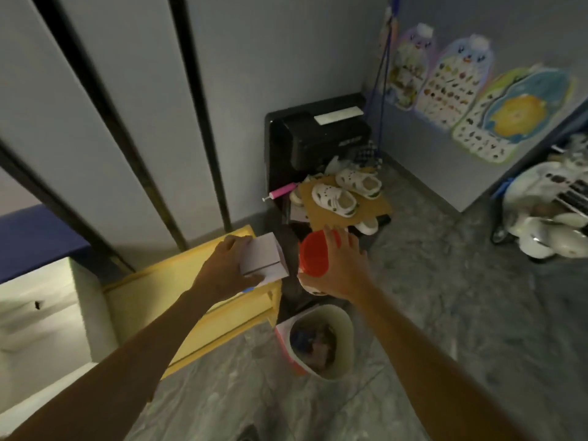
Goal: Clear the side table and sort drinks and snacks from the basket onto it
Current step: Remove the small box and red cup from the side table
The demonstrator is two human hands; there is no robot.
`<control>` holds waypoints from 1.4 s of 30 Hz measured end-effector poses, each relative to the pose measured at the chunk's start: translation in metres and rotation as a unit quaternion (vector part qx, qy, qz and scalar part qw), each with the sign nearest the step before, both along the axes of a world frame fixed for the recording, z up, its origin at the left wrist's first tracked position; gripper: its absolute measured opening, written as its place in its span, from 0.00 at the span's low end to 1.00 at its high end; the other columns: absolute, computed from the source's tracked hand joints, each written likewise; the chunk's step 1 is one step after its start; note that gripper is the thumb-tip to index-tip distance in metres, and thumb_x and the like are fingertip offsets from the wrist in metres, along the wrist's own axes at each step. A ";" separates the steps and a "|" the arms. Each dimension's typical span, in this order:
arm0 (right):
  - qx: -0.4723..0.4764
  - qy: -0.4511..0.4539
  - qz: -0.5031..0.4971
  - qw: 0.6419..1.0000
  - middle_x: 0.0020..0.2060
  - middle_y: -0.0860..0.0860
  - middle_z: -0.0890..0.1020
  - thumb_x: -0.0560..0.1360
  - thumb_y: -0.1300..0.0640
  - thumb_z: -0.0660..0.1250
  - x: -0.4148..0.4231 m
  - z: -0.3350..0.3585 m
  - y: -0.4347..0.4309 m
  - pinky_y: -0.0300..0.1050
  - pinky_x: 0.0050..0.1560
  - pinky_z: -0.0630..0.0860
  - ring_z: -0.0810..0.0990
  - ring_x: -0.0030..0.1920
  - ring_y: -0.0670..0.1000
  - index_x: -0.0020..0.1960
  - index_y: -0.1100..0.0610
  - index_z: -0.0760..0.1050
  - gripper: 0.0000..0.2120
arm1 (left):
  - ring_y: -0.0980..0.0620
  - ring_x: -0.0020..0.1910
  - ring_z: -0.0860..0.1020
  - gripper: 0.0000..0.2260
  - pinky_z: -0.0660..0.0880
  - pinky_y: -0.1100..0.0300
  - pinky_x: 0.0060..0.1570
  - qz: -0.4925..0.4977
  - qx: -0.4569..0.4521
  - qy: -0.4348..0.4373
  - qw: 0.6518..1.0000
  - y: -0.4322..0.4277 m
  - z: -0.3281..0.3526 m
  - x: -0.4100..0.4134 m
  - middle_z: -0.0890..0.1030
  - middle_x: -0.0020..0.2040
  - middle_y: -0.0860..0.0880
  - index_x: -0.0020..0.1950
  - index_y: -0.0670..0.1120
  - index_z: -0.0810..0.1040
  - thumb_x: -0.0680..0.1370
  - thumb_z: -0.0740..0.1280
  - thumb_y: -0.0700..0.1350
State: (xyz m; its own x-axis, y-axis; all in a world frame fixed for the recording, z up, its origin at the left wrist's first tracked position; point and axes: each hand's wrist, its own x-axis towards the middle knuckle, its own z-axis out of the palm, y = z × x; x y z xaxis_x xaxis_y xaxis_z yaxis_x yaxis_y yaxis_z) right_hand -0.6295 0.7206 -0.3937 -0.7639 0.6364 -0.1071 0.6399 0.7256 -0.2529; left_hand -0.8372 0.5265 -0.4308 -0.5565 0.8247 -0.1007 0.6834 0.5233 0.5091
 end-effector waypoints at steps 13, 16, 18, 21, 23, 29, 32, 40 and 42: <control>-0.091 -0.077 -0.114 0.986 0.82 0.53 0.57 0.62 0.19 0.73 0.120 -0.147 0.025 0.63 0.76 0.67 0.62 0.80 0.62 0.84 0.47 0.44 0.66 | 0.50 0.64 0.72 0.41 0.77 0.49 0.63 -0.077 -0.091 -0.037 0.992 0.097 -0.122 0.127 0.68 0.71 0.51 0.75 0.55 0.62 0.68 0.79 0.62; -0.102 -0.068 -0.159 0.980 0.79 0.51 0.61 0.59 0.16 0.71 0.127 -0.225 0.028 0.62 0.72 0.73 0.66 0.77 0.60 0.82 0.45 0.47 0.65 | 0.52 0.62 0.73 0.41 0.76 0.57 0.59 -0.091 -0.094 -0.047 0.990 0.104 -0.193 0.132 0.69 0.70 0.52 0.75 0.54 0.62 0.69 0.77 0.65; -0.108 -0.051 -0.189 0.975 0.77 0.51 0.63 0.58 0.15 0.69 0.131 -0.280 0.025 0.61 0.69 0.75 0.68 0.75 0.59 0.82 0.45 0.49 0.64 | 0.50 0.63 0.74 0.44 0.76 0.58 0.59 -0.084 -0.084 -0.071 0.990 0.105 -0.247 0.132 0.69 0.71 0.49 0.76 0.51 0.63 0.67 0.75 0.68; -0.116 -0.032 -0.220 0.968 0.77 0.51 0.65 0.59 0.15 0.68 0.135 -0.351 0.018 0.61 0.68 0.77 0.68 0.75 0.59 0.82 0.47 0.51 0.62 | 0.47 0.64 0.75 0.47 0.78 0.51 0.60 -0.044 -0.089 -0.096 0.990 0.107 -0.324 0.132 0.71 0.70 0.47 0.76 0.48 0.63 0.64 0.74 0.70; -0.126 -0.011 -0.243 0.962 0.77 0.52 0.65 0.61 0.16 0.68 0.135 -0.391 0.015 0.62 0.67 0.77 0.69 0.75 0.59 0.81 0.48 0.53 0.61 | 0.46 0.64 0.75 0.45 0.79 0.50 0.58 -0.021 -0.082 -0.124 0.989 0.107 -0.371 0.135 0.71 0.69 0.47 0.75 0.47 0.64 0.67 0.79 0.64; -0.082 0.004 -0.218 0.973 0.79 0.54 0.66 0.61 0.14 0.66 0.123 -0.433 -0.003 0.65 0.70 0.74 0.67 0.77 0.61 0.82 0.51 0.56 0.62 | 0.50 0.59 0.75 0.50 0.81 0.48 0.55 0.056 -0.055 -0.172 0.982 0.105 -0.429 0.152 0.70 0.65 0.50 0.74 0.48 0.65 0.61 0.80 0.70; -0.085 -0.011 -0.205 0.975 0.82 0.56 0.63 0.59 0.14 0.66 0.120 -0.428 -0.010 0.67 0.74 0.70 0.64 0.80 0.63 0.83 0.52 0.54 0.65 | 0.53 0.57 0.76 0.42 0.80 0.50 0.53 0.052 -0.054 -0.180 0.981 0.102 -0.433 0.153 0.73 0.62 0.53 0.71 0.52 0.68 0.64 0.78 0.69; -0.093 -0.011 -0.197 0.976 0.84 0.53 0.58 0.65 0.15 0.63 0.131 -0.372 -0.006 0.66 0.79 0.65 0.58 0.84 0.61 0.85 0.49 0.50 0.60 | 0.55 0.51 0.80 0.19 0.78 0.57 0.48 -0.011 -0.071 -0.099 0.992 0.087 -0.362 0.143 0.72 0.59 0.59 0.65 0.56 0.72 0.76 0.70 0.57; -0.101 -0.008 -0.205 0.974 0.84 0.52 0.58 0.66 0.16 0.64 0.134 -0.340 -0.004 0.65 0.81 0.63 0.56 0.85 0.61 0.85 0.47 0.50 0.59 | 0.52 0.58 0.79 0.30 0.79 0.55 0.55 -0.014 -0.078 -0.081 0.994 0.084 -0.330 0.140 0.71 0.70 0.53 0.75 0.53 0.68 0.75 0.69 0.61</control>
